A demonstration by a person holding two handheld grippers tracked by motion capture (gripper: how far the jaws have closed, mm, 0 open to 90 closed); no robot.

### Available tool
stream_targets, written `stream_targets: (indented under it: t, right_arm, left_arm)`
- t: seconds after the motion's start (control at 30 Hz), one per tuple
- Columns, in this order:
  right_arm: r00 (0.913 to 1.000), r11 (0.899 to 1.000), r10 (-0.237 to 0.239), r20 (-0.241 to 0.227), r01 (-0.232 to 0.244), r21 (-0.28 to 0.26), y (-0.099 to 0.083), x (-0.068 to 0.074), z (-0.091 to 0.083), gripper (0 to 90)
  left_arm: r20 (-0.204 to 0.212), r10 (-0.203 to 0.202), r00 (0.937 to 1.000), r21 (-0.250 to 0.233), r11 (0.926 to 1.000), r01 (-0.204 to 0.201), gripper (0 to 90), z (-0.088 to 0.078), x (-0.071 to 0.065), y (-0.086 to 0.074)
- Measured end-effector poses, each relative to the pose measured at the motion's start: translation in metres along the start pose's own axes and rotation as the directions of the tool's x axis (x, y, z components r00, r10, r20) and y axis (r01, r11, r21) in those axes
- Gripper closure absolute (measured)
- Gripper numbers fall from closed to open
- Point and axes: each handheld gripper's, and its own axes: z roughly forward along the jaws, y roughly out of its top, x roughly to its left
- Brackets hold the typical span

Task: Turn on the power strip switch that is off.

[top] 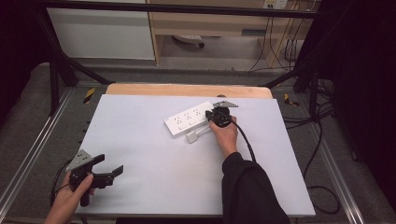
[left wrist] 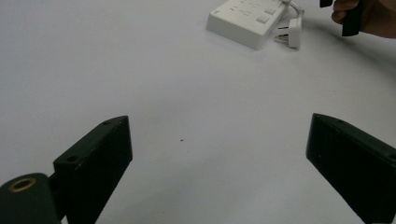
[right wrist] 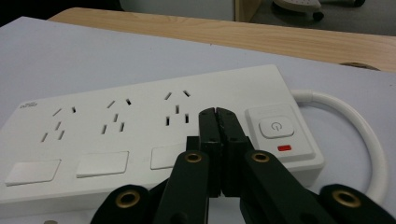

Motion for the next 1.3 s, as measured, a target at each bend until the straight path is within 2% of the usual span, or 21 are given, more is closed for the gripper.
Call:
stream_targets:
  t: [0.13, 0.77, 1.3]
  right_arm:
    - [0.9998, 1.000, 0.015, -0.014, -0.015, -0.006, 0.0006, 0.0011, -0.0004, 90.0]
    - [0.9997, 1.000, 0.009, -0.025, -0.009, 0.004, -0.0012, 0.0050, 0.0013, 90.0]
    - [0.9997, 1.000, -0.022, -0.013, 0.022, -0.009, -0.0033, 0.0065, 0.0013, 89.5]
  left_arm:
    - [0.003, 0.001, 1.0000, 0.002, 1.0000, -0.001, 7.1, 0.0002, -0.0001, -0.0001]
    - [0.005, 0.006, 1.0000, 0.006, 1.0000, -0.006, 7.1, 0.0006, -0.0007, -0.0002]
    - [0.010, 0.011, 0.9999, 0.009, 0.9999, -0.011, 7.2, 0.0008, -0.0017, -0.0003]
